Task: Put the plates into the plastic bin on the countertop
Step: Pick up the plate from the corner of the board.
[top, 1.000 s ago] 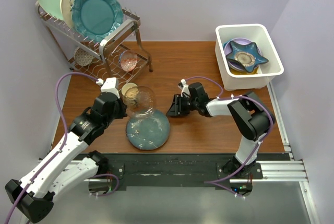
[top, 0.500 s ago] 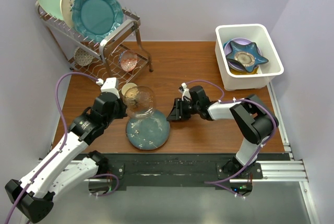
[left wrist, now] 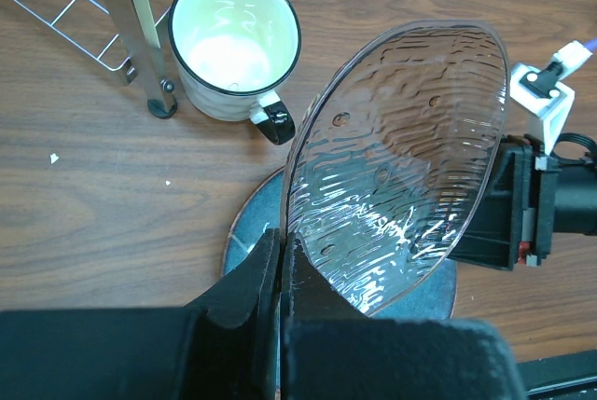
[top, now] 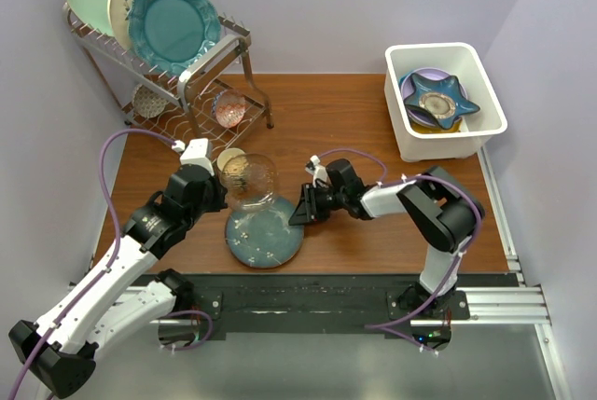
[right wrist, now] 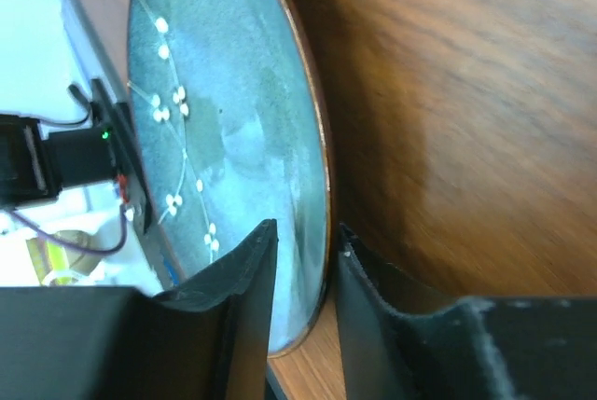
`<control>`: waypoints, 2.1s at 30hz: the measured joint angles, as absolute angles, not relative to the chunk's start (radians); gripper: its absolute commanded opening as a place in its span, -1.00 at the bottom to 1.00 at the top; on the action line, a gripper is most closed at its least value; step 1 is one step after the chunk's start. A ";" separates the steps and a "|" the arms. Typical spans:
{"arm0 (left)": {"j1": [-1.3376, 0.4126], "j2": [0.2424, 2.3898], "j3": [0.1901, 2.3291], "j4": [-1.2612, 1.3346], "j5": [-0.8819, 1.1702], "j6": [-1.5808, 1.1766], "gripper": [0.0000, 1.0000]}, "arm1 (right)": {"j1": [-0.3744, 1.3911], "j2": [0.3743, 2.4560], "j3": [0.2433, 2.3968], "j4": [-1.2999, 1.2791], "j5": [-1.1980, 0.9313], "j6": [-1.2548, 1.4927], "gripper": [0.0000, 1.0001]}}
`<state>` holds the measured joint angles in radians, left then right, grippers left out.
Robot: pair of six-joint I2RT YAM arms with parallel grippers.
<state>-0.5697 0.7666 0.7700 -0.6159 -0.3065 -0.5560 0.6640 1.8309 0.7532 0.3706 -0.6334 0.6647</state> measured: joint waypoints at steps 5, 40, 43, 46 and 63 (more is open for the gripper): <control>-0.569 0.767 0.770 -0.616 -0.307 -0.556 -1.00 | 0.659 1.892 0.752 0.470 -0.690 0.735 -1.00; -0.570 0.719 0.770 -0.617 -0.326 -0.557 -1.00 | 0.666 1.727 0.739 0.283 -0.577 0.711 -1.00; -0.569 0.719 0.770 -0.617 -0.329 -0.557 -1.00 | 0.658 1.698 0.735 0.253 -0.558 0.706 -1.00; -0.569 0.719 0.770 -0.618 -0.330 -0.557 -1.00 | 0.646 1.652 0.727 0.213 -0.528 0.695 -1.00; -0.569 0.713 0.770 -0.619 -0.334 -0.557 -1.00 | 0.503 1.479 0.694 0.060 -0.413 0.673 -1.00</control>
